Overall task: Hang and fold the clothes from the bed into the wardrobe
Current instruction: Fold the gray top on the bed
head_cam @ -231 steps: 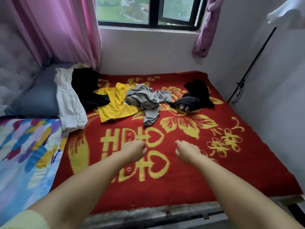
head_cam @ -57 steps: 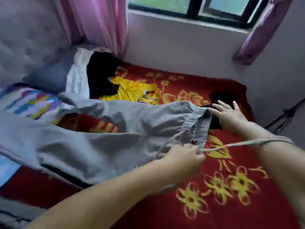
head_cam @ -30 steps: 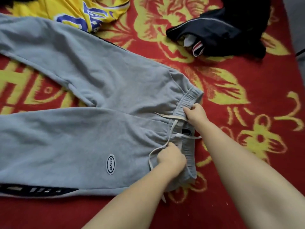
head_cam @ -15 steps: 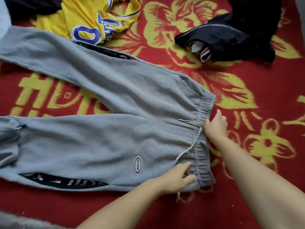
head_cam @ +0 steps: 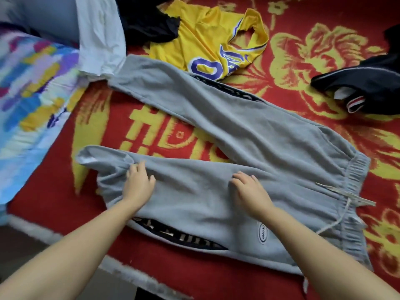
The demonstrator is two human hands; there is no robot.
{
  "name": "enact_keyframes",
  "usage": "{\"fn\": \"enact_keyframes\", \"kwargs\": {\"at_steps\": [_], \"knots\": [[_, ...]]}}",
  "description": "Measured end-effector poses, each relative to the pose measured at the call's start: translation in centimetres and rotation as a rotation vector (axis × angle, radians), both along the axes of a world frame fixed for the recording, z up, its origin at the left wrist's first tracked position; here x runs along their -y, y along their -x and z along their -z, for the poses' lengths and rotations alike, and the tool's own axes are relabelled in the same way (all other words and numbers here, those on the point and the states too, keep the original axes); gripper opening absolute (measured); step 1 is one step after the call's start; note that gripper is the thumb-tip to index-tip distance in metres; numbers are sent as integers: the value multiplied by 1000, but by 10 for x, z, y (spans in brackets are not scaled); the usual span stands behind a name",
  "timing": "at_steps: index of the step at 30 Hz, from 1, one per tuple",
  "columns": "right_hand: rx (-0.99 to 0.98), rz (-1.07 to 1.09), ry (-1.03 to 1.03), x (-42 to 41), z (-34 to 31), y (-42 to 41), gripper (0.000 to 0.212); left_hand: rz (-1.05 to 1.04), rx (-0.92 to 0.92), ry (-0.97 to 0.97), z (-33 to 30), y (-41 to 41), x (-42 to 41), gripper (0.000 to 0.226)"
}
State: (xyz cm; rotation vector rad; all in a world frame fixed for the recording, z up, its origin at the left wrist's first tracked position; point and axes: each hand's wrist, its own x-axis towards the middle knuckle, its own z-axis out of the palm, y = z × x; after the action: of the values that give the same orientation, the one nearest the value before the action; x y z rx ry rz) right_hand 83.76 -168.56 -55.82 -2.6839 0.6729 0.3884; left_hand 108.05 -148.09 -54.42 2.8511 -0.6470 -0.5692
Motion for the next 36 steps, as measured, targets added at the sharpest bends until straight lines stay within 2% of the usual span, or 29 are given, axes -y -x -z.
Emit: {"fn": "enact_keyframes", "kwargs": {"at_steps": [3, 6, 7, 9, 11, 13, 14, 16, 17, 18, 19, 20, 22, 24, 26, 27, 30, 32, 35, 36], "knots": [[97, 28, 11, -23, 5, -71, 38, 86, 143, -106, 5, -44, -16, 84], [35, 135, -18, -42, 11, -139, 44, 136, 188, -236, 12, -91, -34, 96], [-18, 178, -50, -49, 12, -157, 47, 107, 141, -291, 14, -107, -44, 92], [-147, 216, -109, -65, 16, -192, 47, 50, -52, -340, 19, -142, -73, 64], [-244, 162, -102, -79, 18, -215, 32, 47, -236, -233, 18, -167, -109, 34], [-280, 150, -68, -88, 18, -234, 20, 57, -306, -92, 6, -189, -152, 32], [-284, 166, -54, -93, 18, -244, 18, 62, -333, -87, 0, -202, -181, 31], [-309, 209, -43, -99, 18, -253, 19, 123, -427, -269, -10, -221, -229, 30], [-338, 218, -48, -100, 19, -256, 20, 156, -492, -402, -12, -227, -249, 34], [-374, 213, -57, -101, 21, -258, 22, 161, -534, -456, -8, -233, -261, 40], [-405, 202, -71, -102, 22, -261, 24, 144, -550, -410, -3, -238, -263, 47], [-421, 193, -90, -103, 22, -263, 27, 72, -551, -259, 0, -241, -256, 53], [-430, 181, -130, -102, 22, -272, 31, -177, -544, 82, 11, -250, -226, 49], [-448, 176, -156, -99, 21, -276, 24, -389, -523, 174, 23, -257, -190, 49], [-471, 172, -185, -92, 18, -275, 13, -410, -492, 186, 36, -261, -165, 44], [-457, 172, -199, -89, 15, -274, 12, -382, -474, 268, 38, -264, -156, 36], [-208, 206, -201, -78, 4, -266, 13, -270, -337, 542, 27, -286, -136, 15], [-87, 245, -189, -71, 0, -261, 10, -236, -205, 567, 25, -306, -131, 12], [-196, 210, -190, -56, 1, -262, 33, -296, -142, 370, 30, -330, -118, 18], [-164, 229, -155, -49, 2, -264, 37, -311, -117, 327, 30, -338, -108, 24]]}}
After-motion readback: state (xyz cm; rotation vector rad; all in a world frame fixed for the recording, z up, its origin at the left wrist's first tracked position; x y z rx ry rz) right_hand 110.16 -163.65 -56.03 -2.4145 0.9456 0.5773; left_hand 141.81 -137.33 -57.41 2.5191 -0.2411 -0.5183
